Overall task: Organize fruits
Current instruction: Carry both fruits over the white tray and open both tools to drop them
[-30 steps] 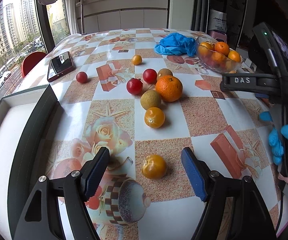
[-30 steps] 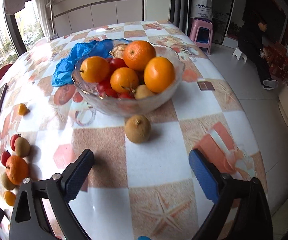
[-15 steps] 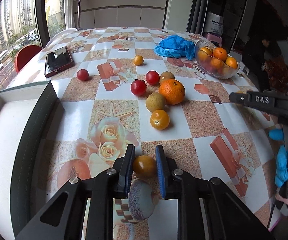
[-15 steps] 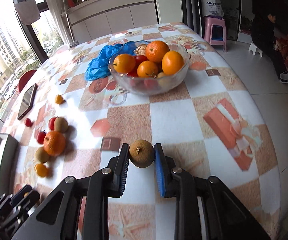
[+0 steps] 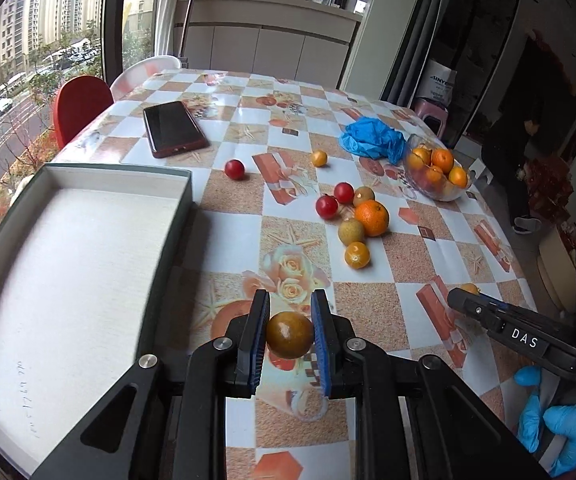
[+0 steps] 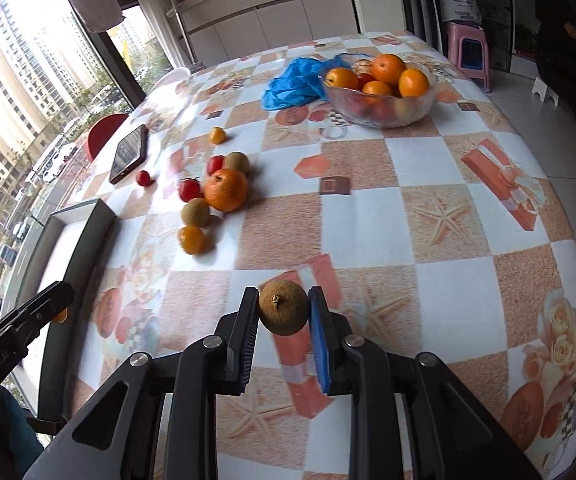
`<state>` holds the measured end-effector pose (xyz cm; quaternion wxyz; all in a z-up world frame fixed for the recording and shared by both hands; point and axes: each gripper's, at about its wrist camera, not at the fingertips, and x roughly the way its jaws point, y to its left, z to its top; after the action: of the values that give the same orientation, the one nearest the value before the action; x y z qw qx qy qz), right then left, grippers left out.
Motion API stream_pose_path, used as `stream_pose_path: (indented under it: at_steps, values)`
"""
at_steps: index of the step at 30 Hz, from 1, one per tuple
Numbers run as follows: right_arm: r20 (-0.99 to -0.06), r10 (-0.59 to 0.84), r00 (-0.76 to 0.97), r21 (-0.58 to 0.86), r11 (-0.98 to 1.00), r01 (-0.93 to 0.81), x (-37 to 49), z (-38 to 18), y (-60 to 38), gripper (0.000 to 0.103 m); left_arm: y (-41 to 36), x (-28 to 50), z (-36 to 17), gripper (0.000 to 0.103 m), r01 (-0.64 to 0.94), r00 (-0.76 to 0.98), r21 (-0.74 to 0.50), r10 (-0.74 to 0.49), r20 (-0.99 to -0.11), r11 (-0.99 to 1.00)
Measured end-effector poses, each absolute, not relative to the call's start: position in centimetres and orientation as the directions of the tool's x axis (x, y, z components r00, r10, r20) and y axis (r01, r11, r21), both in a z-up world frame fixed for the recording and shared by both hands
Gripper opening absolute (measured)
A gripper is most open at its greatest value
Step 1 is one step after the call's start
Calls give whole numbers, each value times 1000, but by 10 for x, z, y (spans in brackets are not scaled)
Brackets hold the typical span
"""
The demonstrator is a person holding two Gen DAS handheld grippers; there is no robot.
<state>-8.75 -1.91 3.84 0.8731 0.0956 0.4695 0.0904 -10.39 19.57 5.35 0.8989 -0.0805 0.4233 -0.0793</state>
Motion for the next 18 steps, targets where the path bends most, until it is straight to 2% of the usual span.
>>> stream_pose_path:
  at_steps: [4,13,18]
  values:
    - [-800,273,535,242,962,-129,-87,45,20,27,238,-114,60,23,30,664,-201,-169,-728,979]
    - [-804,380,458,265,917,-296,-78,52,129,27,321,-126,46,23,-147,675,-115,15,-738,982]
    - [-798,423,430,265,886,-380,-80,59,182,27,345,-128,32,23,-196,666,-109,51,-744,974]
